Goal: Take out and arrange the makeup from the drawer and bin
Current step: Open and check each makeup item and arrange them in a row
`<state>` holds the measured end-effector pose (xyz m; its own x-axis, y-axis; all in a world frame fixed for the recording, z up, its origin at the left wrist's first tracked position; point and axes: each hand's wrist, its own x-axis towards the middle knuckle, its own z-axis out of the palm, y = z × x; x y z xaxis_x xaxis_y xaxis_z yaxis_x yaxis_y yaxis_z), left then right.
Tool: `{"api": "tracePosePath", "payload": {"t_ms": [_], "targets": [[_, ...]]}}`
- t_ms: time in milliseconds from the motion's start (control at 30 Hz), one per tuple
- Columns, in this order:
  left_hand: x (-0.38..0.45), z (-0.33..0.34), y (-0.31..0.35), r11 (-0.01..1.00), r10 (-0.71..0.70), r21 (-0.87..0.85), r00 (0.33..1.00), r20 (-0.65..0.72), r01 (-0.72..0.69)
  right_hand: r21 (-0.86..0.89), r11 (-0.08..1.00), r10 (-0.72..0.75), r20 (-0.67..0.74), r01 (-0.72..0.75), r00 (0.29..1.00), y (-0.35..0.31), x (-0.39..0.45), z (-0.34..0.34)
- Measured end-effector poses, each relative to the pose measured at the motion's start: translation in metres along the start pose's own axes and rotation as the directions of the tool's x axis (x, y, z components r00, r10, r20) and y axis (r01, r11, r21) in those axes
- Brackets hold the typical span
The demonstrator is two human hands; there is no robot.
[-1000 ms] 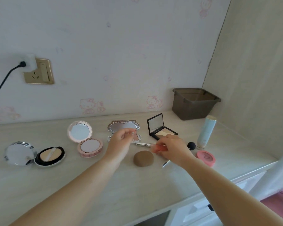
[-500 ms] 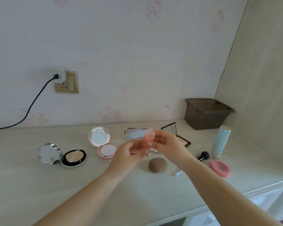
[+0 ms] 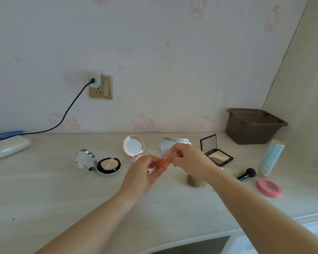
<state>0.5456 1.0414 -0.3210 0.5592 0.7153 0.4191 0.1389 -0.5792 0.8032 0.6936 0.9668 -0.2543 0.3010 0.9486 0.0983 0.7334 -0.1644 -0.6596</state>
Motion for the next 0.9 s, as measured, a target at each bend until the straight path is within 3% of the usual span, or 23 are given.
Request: {"api": "tracePosePath", "payload": {"t_ms": [167,300,433,567,733,900], "targets": [[-0.004,-0.005,-0.004,0.998,-0.003,0.07,0.997,0.08,-0.003,-0.109,0.986,-0.088,0.3,0.126,0.95,-0.002,0.005,-0.02],[-0.004,-0.006,-0.004,0.993,-0.017,0.122,0.997,0.071,0.008,-0.215,0.976,0.096,0.361,-0.018,0.928,-0.022,0.004,-0.018],[-0.007,-0.011,-0.004,0.977,0.0,0.213,0.996,0.091,-0.02,-0.484,0.869,0.111,0.388,0.1,0.915,-0.028,0.01,-0.004],[-0.01,-0.016,-0.01,0.976,-0.01,0.219,0.996,0.084,-0.009,-0.479,0.852,-0.04,0.345,0.213,0.938,-0.021,0.015,0.0],[-0.011,-0.021,-0.015,0.964,-0.005,0.265,0.996,0.086,-0.018,-0.488,0.87,0.139,0.373,0.066,0.918,-0.033,0.013,0.005],[-0.015,-0.029,-0.023,0.966,-0.012,0.259,0.995,0.094,-0.012,-0.475,0.843,-0.068,0.374,0.254,0.925,-0.03,0.014,0.003]]}}
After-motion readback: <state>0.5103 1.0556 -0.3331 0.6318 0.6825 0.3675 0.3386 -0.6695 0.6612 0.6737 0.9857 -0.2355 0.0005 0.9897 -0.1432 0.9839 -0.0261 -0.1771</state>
